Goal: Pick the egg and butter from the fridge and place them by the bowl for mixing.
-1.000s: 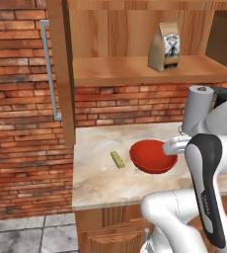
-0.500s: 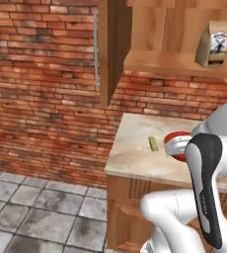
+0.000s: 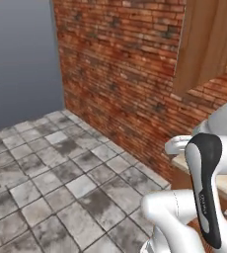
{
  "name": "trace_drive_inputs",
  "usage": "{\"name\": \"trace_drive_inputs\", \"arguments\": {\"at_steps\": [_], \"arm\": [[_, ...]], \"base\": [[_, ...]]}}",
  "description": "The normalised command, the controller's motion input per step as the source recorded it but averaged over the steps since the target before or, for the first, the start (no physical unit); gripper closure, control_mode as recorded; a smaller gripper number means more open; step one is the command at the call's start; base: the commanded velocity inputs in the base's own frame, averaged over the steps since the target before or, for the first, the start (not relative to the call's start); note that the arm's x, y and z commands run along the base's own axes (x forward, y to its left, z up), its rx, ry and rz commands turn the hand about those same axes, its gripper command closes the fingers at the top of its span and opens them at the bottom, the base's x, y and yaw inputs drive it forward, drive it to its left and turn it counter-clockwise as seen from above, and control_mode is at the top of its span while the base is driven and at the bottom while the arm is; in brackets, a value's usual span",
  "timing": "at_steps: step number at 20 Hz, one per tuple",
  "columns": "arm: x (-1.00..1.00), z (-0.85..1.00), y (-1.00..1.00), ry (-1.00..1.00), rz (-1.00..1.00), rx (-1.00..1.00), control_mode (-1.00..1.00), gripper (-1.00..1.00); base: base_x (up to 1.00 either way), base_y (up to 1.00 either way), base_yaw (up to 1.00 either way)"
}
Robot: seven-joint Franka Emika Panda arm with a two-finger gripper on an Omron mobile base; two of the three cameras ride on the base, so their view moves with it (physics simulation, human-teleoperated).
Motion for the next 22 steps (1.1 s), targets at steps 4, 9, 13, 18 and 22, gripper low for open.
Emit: {"name": "trace_drive_inputs", "arguments": {"at_steps": [4,9,13,18,22], "arm": [[0.0,0.0,0.0,0.0,0.0,0.0,1.0,-1.0],[0.0,0.0,0.0,0.0,0.0,0.0,1.0,-1.0],[0.0,0.0,0.0,0.0,0.0,0.0,1.0,-1.0],[0.0,0.0,0.0,0.0,0.0,0.0,1.0,-1.0],[0.0,0.0,0.0,0.0,0.0,0.0,1.0,-1.0]], "base": [[-0.05,0.0,1.0],[-0.07,0.09,1.0],[-0.02,0.18,0.98],[0.27,0.29,0.65],[0.68,0.2,0.42]]}}
